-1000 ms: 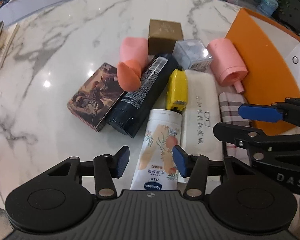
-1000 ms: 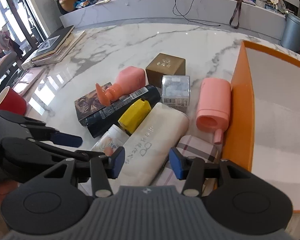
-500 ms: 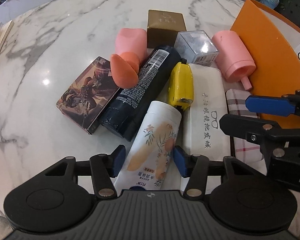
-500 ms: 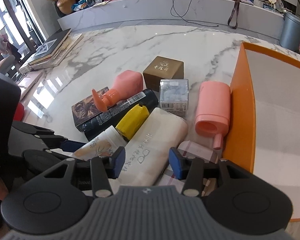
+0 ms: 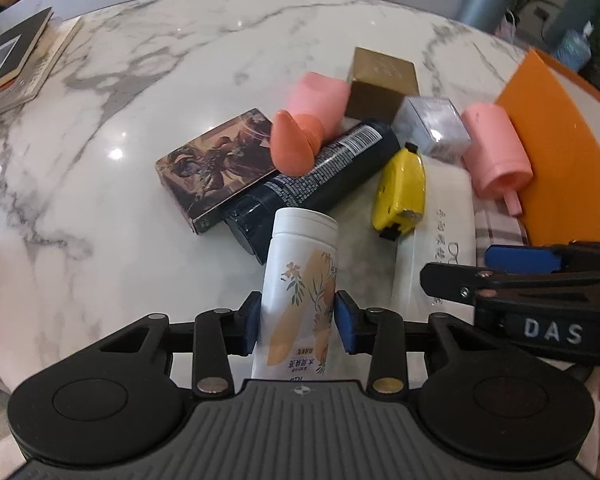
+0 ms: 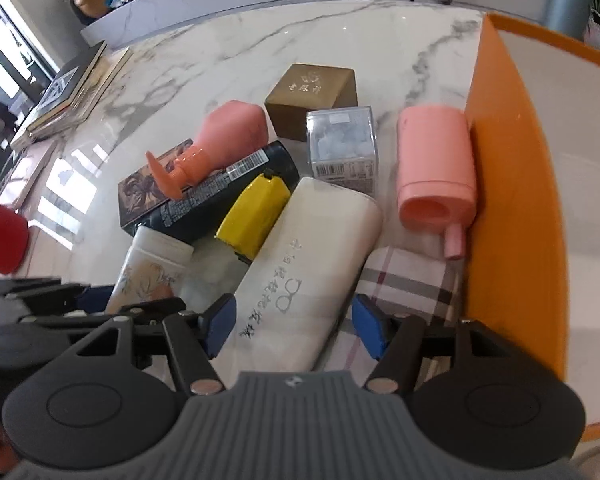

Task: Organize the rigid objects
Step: 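Grasp the white lotion bottle with the left gripper while the right grasps the white rectangular pack, then lift the white bottle with the left gripper while the right carries the white pack over the orange box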

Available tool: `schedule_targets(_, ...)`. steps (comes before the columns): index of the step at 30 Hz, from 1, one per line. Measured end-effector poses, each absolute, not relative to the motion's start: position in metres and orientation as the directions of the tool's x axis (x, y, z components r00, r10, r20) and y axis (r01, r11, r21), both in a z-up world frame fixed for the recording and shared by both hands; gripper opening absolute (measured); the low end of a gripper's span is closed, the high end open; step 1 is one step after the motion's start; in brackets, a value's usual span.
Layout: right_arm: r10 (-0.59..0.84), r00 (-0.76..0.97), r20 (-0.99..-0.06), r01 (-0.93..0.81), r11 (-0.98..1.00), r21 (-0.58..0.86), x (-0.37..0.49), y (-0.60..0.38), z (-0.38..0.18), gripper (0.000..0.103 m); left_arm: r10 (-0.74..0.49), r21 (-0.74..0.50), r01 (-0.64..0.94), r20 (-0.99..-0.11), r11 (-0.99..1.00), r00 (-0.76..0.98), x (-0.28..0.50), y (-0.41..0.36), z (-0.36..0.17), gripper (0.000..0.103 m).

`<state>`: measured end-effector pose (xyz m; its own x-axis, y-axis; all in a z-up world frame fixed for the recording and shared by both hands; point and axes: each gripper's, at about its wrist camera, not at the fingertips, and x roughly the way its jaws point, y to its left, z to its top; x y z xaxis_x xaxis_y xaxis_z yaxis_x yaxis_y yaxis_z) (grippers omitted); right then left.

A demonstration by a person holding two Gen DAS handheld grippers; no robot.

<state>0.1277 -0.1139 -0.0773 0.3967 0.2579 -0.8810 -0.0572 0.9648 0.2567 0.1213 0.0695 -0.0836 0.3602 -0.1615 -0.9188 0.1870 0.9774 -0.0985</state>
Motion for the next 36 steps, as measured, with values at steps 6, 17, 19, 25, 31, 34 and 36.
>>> schedule_targets(6,0.235,0.396,-0.888,-0.025,0.969,0.246,0.139,-0.106,-0.081,0.066,-0.159,-0.119,0.126,-0.908,0.985,0.388,0.120,0.078,-0.083,0.041)
schedule_targets(17,0.266,0.374,-0.888,-0.055,0.963,0.265,0.141,-0.101,-0.083,0.064,-0.159,-0.151,0.050,-0.896,0.987,0.415,0.119,0.089,-0.081,0.038)
schedule_targets(19,0.265,0.362,-0.894,-0.051,0.963,0.265,0.143,-0.099,-0.085,0.067,-0.156,-0.152,0.042,-0.902,0.987,0.403,0.120,0.090,-0.083,0.036)
schedule_targets(25,0.250,0.352,-0.902,-0.032,0.966,0.255,0.148,-0.096,-0.092,0.071,-0.126,-0.126,0.026,-0.914,0.992,0.386,0.120,0.089,-0.087,0.033)
schedule_targets(31,0.253,0.353,-0.900,-0.062,0.967,0.248,0.145,-0.096,-0.090,0.067,-0.147,-0.141,0.045,-0.908,0.989,0.391,0.120,0.088,-0.089,0.026)
schedule_targets(34,0.256,0.376,-0.890,-0.084,0.967,0.242,0.139,-0.096,-0.084,0.065,-0.156,-0.146,0.056,-0.904,0.988,0.397,0.119,0.087,-0.088,0.025)
schedule_targets(36,0.262,0.400,-0.878,-0.095,0.965,0.245,0.134,-0.097,-0.077,0.064,-0.174,-0.159,0.070,-0.894,0.985,0.412,0.117,0.087,-0.086,0.025)
